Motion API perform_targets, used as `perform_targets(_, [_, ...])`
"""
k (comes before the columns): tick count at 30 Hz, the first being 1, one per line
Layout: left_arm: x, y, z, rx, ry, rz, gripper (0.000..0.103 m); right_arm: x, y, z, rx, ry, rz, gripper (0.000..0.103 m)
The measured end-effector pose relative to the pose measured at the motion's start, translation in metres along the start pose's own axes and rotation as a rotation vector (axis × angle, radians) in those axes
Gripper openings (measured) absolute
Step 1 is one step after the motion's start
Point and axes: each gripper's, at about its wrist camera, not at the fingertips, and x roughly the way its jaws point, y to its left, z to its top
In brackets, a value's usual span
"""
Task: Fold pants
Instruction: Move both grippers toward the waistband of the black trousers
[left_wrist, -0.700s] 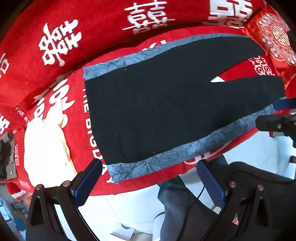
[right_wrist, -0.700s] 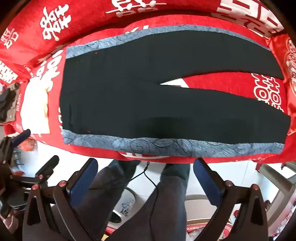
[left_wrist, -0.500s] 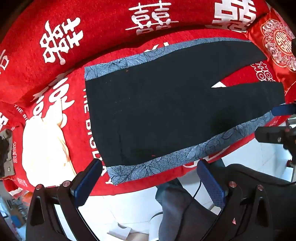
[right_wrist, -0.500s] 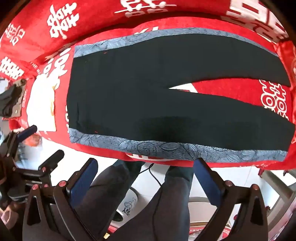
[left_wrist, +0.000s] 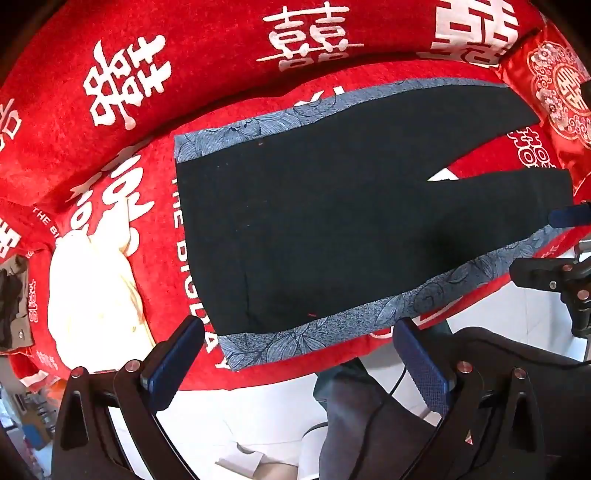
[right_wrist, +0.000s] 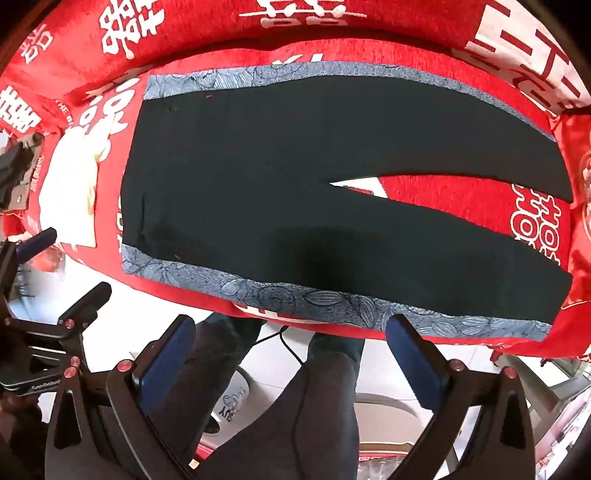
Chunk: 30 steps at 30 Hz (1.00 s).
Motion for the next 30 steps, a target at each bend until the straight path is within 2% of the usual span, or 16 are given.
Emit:
perform_targets(13, [-0.003,0.003,0.002,-0.027,-0.004,0.024,0.103,-0.002,0.0,0.005,-0.011,0.008,-0.02,0.103])
perform_targets(21, [-0.007,0.005,0.0,-0.044,-0.021,0.033,0.103,-0.01,-0.002,0.004,-0.007,-0.022,-0.027,0.103])
perform_targets(30, [-0.007,0.01,-0.006,-0.076,-0.019,0.031,0.103,-0.005,-0.003,0.0,0.008,-0.003,-0.027,0.103])
